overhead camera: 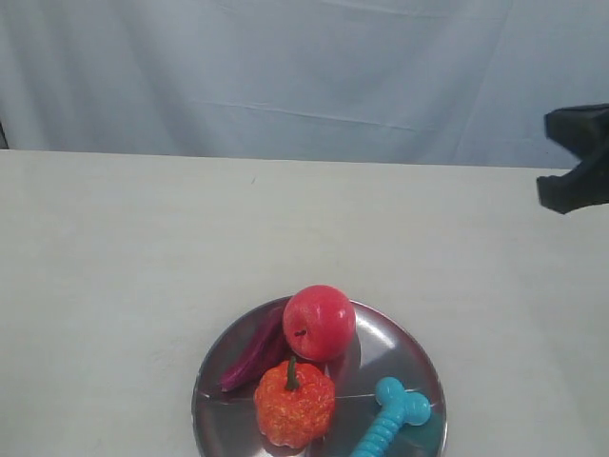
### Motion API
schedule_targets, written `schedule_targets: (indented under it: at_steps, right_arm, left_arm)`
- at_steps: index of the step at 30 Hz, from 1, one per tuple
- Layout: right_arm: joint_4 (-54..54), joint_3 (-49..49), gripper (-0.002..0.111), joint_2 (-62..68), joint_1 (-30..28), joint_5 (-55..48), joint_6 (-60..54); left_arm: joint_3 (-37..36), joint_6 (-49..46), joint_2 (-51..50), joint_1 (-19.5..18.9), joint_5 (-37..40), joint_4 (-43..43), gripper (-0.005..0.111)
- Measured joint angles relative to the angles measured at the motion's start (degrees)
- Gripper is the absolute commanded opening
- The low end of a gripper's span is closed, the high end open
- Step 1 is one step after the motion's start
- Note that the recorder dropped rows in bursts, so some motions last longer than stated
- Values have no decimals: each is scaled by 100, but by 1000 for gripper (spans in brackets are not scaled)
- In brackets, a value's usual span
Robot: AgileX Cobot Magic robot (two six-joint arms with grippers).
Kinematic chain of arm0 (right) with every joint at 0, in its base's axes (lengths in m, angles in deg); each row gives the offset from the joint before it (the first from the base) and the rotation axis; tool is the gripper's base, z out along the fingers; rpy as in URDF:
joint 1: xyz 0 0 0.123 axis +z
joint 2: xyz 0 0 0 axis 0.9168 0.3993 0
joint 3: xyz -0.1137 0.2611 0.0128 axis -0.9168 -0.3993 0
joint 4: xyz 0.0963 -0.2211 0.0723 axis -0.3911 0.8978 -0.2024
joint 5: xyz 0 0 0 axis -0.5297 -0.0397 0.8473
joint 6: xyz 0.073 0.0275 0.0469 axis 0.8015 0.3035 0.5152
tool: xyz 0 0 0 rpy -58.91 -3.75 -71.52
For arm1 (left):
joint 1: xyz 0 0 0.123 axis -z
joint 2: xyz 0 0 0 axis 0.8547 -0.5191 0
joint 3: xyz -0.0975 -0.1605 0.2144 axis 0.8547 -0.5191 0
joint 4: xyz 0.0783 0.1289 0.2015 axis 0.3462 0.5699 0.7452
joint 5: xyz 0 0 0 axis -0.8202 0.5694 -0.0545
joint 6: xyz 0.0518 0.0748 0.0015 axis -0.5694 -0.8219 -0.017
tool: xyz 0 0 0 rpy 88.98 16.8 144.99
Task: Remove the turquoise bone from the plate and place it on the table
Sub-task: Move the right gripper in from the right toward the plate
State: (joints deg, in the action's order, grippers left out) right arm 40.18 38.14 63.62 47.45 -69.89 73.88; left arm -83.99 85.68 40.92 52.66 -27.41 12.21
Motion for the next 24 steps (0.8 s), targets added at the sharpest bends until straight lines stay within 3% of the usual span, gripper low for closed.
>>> schedule_targets:
  at_steps: [6,9,12,19,21,24]
  right_arm:
    - [12,10,0,-254,410,-2711,-2099]
    - [-260,218,0,-127,789,-4353,-2337]
    - [-1906,1014,0,148,935,-5404,-2850]
    - [-8180,2775,0,1160,959,-6823,-7898]
    - [-9238,2980,0,1456,980,-7236,-8539]
    - [-9971,3060,0,1826,993,-7414,-8802]
  left_arm:
    - [0,0,0,0,0,0,0]
    - [0,0,0,0,0,0,0]
    - [0,0,0,0,0,0,0]
    - [0,0,0,0,0,0,0]
    - [0,0,0,0,0,0,0]
    - [0,0,0,0,0,0,0]
